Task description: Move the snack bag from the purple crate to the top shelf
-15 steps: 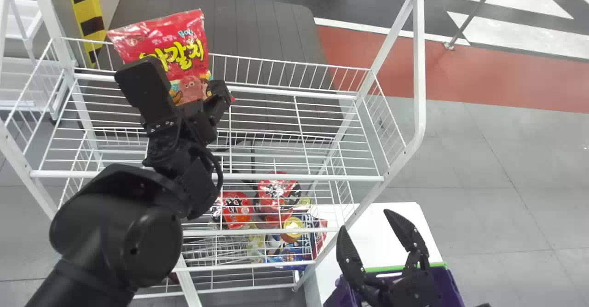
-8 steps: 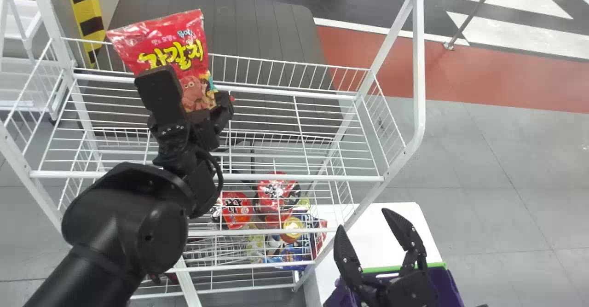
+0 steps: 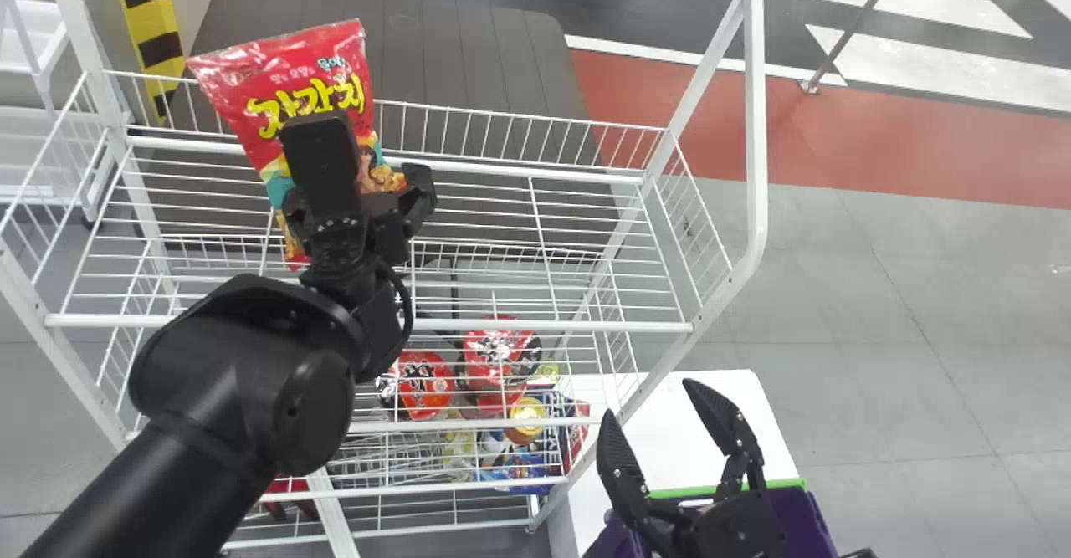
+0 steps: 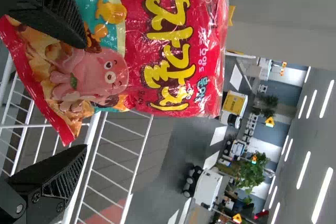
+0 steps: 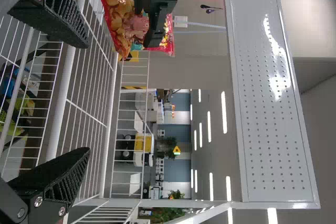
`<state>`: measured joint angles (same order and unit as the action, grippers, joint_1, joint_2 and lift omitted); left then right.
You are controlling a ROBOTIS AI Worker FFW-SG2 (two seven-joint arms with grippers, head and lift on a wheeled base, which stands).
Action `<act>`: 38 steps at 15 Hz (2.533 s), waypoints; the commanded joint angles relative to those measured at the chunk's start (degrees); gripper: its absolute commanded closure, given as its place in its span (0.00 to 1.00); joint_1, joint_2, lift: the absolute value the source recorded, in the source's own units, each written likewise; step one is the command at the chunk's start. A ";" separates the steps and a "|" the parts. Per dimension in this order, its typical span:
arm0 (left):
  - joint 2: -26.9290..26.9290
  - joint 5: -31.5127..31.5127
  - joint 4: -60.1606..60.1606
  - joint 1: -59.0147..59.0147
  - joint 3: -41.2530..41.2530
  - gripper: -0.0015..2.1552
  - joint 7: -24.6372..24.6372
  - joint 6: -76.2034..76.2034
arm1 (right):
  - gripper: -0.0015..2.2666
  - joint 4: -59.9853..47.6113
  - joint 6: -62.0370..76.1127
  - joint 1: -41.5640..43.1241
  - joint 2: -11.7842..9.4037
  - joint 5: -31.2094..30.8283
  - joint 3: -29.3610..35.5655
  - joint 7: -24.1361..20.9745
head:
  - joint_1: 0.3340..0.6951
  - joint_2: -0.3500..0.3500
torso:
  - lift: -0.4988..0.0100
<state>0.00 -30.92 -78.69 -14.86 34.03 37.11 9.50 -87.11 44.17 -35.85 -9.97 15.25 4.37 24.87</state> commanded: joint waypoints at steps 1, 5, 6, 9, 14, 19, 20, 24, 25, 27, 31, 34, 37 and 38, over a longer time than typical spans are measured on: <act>-0.15 1.21 1.61 -0.88 0.16 0.07 0.34 -0.92 | 0.06 0.54 -0.01 0.43 -0.22 0.13 -0.33 0.00 | 1.00 0.09 | 0.99; -0.15 1.65 2.40 -1.40 0.07 0.10 0.69 -1.45 | 0.06 1.77 0.17 1.57 -0.48 0.31 -0.77 0.00 | 1.00 0.11 | 0.99; -0.15 2.00 2.58 -1.49 0.07 0.13 0.69 -1.45 | 0.06 2.12 0.17 1.83 -0.57 0.31 -1.12 0.00 | 1.00 0.11 | 0.99; -0.15 2.70 4.25 -2.11 -0.10 0.15 0.69 -1.45 | 0.06 2.82 0.35 2.45 -0.57 0.22 -1.47 0.00 | 1.00 0.13 | 0.99; -0.15 4.11 4.95 -2.19 0.07 0.33 1.30 -1.45 | 0.06 3.79 1.75 2.98 -0.48 0.31 -2.00 0.00 | 1.00 0.14 | 0.99; -0.15 4.90 4.51 -1.14 0.25 0.48 2.80 -2.50 | 0.06 4.32 2.98 3.07 -0.48 0.39 -2.35 0.00 | 1.00 0.16 | 0.99; -0.15 5.52 4.34 -0.70 0.25 0.48 2.88 -2.85 | 0.06 4.32 2.98 3.15 -0.48 0.39 -2.44 0.00 | 1.00 0.16 | 0.99; -0.15 7.01 1.88 1.23 0.34 0.48 3.15 -2.68 | 0.06 4.41 3.33 3.15 -0.48 0.39 -2.44 0.00 | 1.00 0.16 | 0.99; -0.15 7.80 1.44 1.50 0.42 0.48 3.32 -2.50 | 0.06 4.49 3.33 3.15 -0.48 0.31 -2.44 0.00 | 1.00 0.16 | 0.99; -0.15 9.12 0.56 2.29 0.60 0.48 3.41 -1.97 | 0.06 4.58 3.51 3.15 -0.48 0.31 -2.53 0.00 | 1.00 0.15 | 0.99; -0.15 12.81 -3.66 4.84 0.60 0.48 2.53 1.01 | 0.06 4.84 4.39 3.15 -0.48 0.31 -2.70 0.00 | 1.00 0.13 | 0.99; -0.15 15.98 -6.65 7.12 0.07 0.48 2.44 3.12 | 0.06 4.84 4.74 3.15 -0.48 0.31 -2.97 0.09 | 1.00 0.13 | 0.99; -0.15 18.00 -7.53 8.00 -0.10 0.48 2.44 3.12 | 0.06 4.84 5.27 3.07 -0.48 0.31 -3.06 0.00 | 1.00 0.13 | 0.99; -0.15 18.17 -7.53 8.09 -0.10 0.48 2.44 3.12 | 0.06 4.84 5.62 2.98 -0.48 0.31 -3.06 0.00 | 1.00 0.13 | 0.99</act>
<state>0.00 -13.16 -86.16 -6.91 33.98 39.57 12.61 -82.26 49.44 -32.76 -10.46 15.55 1.32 24.88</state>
